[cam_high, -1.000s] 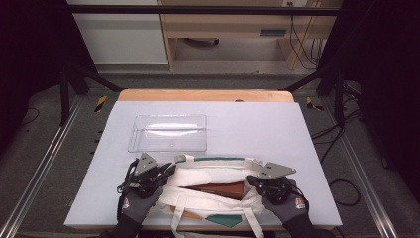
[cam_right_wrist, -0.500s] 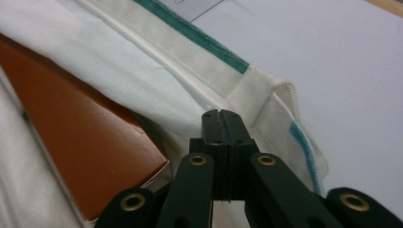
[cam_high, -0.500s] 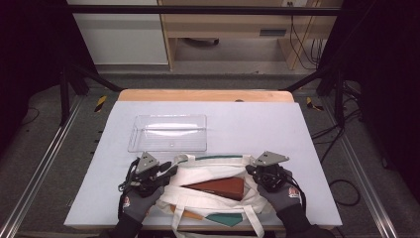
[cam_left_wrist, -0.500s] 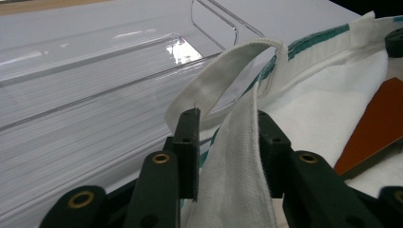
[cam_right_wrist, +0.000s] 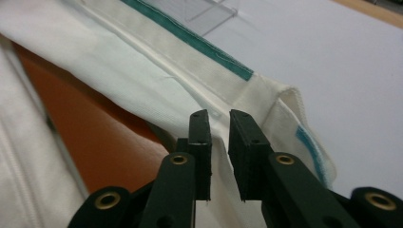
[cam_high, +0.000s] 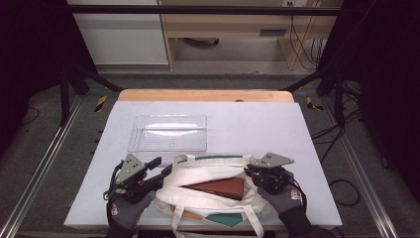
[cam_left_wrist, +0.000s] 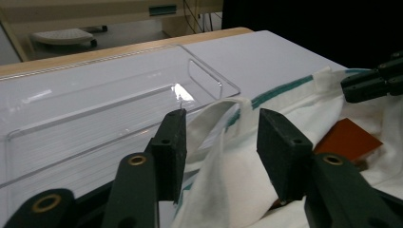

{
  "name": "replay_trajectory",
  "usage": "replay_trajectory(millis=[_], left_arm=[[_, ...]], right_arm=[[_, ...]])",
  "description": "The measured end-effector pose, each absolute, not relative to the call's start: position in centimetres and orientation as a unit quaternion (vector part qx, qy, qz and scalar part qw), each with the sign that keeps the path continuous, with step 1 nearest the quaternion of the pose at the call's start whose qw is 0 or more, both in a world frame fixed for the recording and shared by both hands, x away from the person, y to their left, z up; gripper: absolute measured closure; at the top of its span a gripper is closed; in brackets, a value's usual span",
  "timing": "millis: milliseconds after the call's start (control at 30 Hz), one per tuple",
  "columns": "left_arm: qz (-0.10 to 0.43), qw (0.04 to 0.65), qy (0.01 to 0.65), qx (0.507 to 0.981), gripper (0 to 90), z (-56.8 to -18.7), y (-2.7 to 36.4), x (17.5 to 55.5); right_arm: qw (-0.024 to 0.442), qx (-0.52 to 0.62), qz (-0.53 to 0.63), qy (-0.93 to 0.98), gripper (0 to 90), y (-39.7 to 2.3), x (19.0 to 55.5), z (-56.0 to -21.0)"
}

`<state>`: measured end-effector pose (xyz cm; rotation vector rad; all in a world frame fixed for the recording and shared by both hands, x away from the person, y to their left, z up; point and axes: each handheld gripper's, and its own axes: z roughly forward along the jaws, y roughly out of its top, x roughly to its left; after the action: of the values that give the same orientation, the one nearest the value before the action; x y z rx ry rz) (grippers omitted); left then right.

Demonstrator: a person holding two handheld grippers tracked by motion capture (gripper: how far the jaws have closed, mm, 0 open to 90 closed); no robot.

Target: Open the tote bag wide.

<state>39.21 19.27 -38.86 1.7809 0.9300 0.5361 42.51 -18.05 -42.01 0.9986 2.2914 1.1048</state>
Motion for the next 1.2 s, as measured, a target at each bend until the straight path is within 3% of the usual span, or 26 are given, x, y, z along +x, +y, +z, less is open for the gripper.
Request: replay_trajectory(millis=[300,467,567,667,900,1200], left_arm=[[0.216,0.469,0.335,0.788,65.9,-40.1,16.0,38.4],[0.211,0.446,0.334,0.803,61.6,-41.1,15.1,38.9],[0.202,0.432,0.337,0.812,59.3,-41.9,14.7,39.4],[0.205,0.428,0.337,0.813,56.2,-42.2,14.7,39.5],[0.201,0.405,0.32,0.832,46.3,-42.8,14.3,39.4],[0.198,0.4,0.338,0.829,52.2,-43.3,14.1,40.4]], right_arm=[[0.184,0.343,0.435,0.812,70.6,-18.7,39.5,-40.8],[0.15,0.33,0.441,0.821,71.5,-17.1,38.4,-41.3],[0.133,0.322,0.436,0.83,83.8,-16.2,37.9,-42.0],[0.124,0.318,0.418,0.842,90.0,-15.7,37.7,-42.7],[0.108,0.335,0.399,0.847,89.8,-16.1,37.3,-43.8],[0.105,0.338,0.391,0.85,87.4,-15.9,37.2,-44.6]])
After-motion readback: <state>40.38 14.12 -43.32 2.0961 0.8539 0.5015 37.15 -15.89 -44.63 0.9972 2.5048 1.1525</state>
